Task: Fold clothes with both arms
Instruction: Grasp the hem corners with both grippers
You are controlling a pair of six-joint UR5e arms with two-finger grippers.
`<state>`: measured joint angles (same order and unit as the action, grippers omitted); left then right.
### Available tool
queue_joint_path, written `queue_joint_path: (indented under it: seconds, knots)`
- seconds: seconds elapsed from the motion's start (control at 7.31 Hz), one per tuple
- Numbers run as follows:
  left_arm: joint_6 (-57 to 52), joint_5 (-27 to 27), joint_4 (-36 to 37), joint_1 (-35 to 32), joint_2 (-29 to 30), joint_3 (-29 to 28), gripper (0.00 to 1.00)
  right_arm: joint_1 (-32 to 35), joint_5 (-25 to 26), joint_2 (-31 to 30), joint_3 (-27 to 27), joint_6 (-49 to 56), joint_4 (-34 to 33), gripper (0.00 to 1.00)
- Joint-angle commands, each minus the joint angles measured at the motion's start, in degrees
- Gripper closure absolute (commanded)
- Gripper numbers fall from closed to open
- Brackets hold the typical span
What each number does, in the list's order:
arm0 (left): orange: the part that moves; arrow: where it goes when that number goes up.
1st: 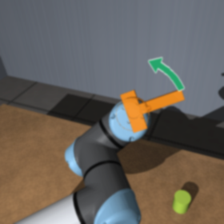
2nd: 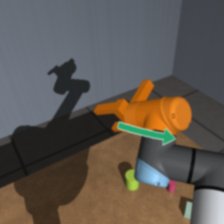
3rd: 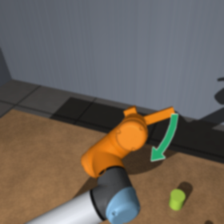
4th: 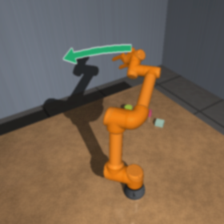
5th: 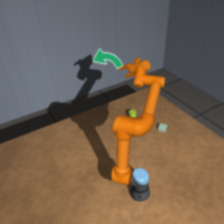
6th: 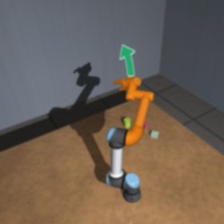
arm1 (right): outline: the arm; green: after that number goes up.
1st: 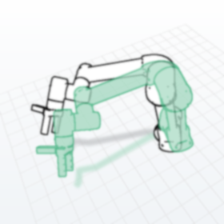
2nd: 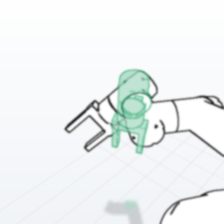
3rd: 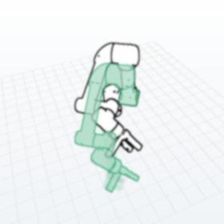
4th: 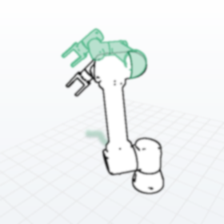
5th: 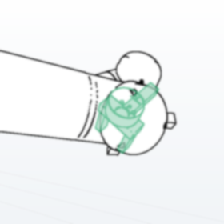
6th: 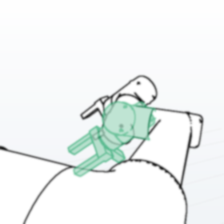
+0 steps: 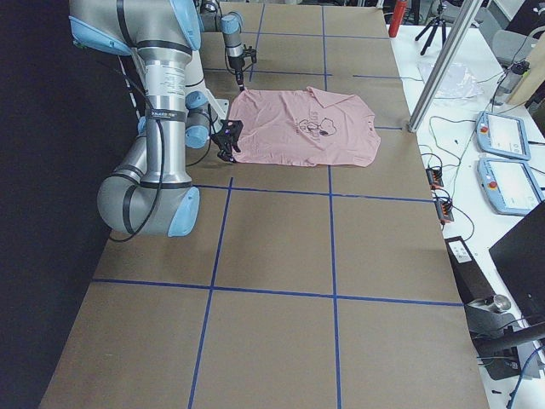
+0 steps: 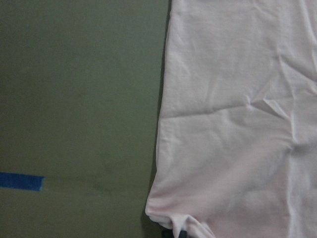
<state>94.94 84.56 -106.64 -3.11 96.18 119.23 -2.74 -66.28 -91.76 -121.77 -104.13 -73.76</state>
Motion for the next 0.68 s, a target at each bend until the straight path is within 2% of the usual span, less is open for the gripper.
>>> queue_joint_path:
  seconds: [0.0,0.41,0.55]
  knots:
    - [0.0,0.0,0.0,-0.1,0.0,0.0,1.0,-0.8,0.4,0.0,0.2,-0.5,-0.1,0.44]
    - [0.0,0.0,0.0,-0.1,-0.1,0.0,1.0,-1.9,0.4,-0.1,0.2,-0.5,-0.2,0.46]
    - [0.0,0.0,0.0,-0.2,-0.1,0.0,1.0,-2.1,0.4,-0.1,0.3,-0.5,-0.2,0.5]
